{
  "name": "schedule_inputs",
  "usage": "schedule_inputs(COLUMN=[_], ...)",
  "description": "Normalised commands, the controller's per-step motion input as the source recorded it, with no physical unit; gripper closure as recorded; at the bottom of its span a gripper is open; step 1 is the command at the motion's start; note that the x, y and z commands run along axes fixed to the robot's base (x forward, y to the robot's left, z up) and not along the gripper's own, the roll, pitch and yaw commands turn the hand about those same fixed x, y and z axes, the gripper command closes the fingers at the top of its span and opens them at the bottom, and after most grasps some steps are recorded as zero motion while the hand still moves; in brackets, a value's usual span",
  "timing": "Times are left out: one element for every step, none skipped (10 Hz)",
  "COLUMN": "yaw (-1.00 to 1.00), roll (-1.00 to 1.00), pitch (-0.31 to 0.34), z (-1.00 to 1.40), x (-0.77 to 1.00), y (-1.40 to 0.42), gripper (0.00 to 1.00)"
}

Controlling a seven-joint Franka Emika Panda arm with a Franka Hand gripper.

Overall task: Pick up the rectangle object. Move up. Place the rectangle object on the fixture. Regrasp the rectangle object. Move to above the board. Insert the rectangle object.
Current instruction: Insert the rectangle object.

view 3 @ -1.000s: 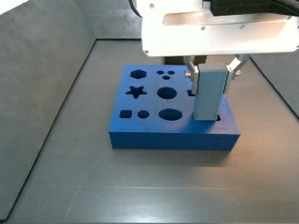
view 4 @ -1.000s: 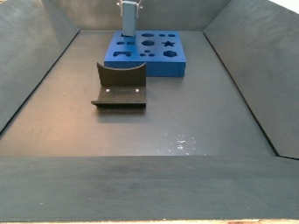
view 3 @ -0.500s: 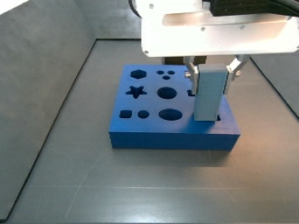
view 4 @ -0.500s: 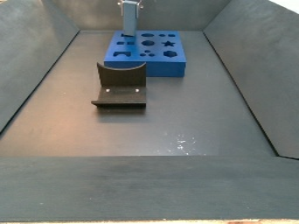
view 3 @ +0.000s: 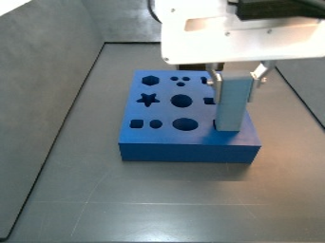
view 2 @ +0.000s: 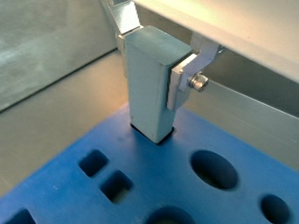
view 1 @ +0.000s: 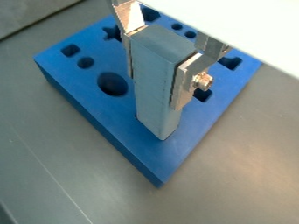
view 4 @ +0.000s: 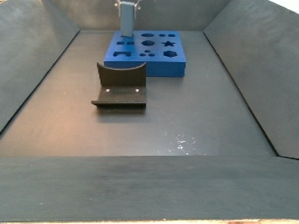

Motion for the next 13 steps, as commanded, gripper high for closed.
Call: schedule_inputs(yaw=[0.09, 0.01, 0.0, 0.0, 0.0, 0.0, 0.07, 0.08, 0.09, 0.11, 0.1, 0.07, 0.01], roll=[0.1, 0.0, 0.0, 0.0, 0.0, 0.0, 0.0, 0.0, 0.0, 0.0, 0.0, 0.0, 0.0], pitch=[0.0, 0.0, -0.02, -0.169, -0.243, -0.286, -0.217, -0.229, -0.269, -0.306, -0.317, -0.346, -0.206], z=[-0.16, -0.2, -0.28, -0.49, -0.62, -0.46, -0.23, -0.19, -0.26, -0.3, -0.39, -0.5, -0.63], x=[0.22, 0.08, 0.0, 0.0, 0.0, -0.13, -0.23, -0.29, -0.33, -0.37, -0.37, -0.29, -0.17], y=[0.07, 0.02, 0.0, 0.0, 0.0, 0.0, 0.0, 0.0, 0.0, 0.0, 0.0, 0.0, 0.0], gripper=[1.0, 1.0, 1.0, 1.0, 1.0, 1.0, 1.0, 1.0, 1.0, 1.0, 1.0, 1.0, 1.0])
